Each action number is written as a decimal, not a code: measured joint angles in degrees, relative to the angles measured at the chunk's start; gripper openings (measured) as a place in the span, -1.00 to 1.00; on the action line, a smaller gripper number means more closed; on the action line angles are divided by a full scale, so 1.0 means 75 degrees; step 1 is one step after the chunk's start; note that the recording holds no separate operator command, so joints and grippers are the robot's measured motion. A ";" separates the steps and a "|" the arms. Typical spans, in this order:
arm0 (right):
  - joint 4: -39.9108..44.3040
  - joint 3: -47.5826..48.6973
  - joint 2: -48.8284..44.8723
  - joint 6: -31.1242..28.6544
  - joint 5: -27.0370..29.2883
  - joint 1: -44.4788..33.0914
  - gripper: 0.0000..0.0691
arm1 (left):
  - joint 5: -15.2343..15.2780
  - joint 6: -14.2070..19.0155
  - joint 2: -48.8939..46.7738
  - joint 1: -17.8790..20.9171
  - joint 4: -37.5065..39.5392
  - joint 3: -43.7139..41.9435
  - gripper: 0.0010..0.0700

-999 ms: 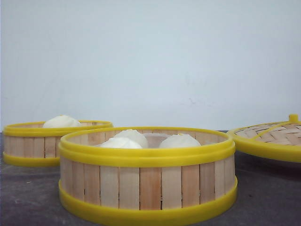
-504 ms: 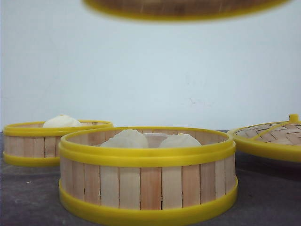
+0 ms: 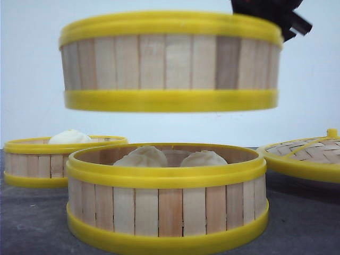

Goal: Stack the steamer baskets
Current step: 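Lower the basket with the right gripper onto the front basket holding two buns, then open the right gripper and raise it away from the stack, then move the left gripper to the one-bun basket and grasp its rim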

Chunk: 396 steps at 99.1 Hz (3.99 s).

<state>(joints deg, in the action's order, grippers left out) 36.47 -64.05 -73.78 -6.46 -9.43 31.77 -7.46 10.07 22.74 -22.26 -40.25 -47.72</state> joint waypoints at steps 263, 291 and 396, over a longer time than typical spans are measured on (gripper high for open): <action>-0.0262 -0.0015 0.2917 0.0003 0.0670 0.0035 -0.06 | 0.1784 -0.0149 0.0836 0.0000 0.0050 -0.0009 0.10; 0.0560 -0.0017 0.3439 0.0000 0.0653 0.0239 -0.06 | 0.2538 -0.0201 0.3235 0.0495 0.0603 -0.0836 0.10; 0.0930 -0.0017 0.3485 -0.0009 0.0659 0.0583 -0.06 | 0.1545 0.0140 0.9250 0.2702 0.1358 -0.2052 -0.36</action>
<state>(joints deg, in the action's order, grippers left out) 43.44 -64.18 -47.64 -6.52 -4.49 36.14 4.12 11.11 92.12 -2.00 -30.06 -63.11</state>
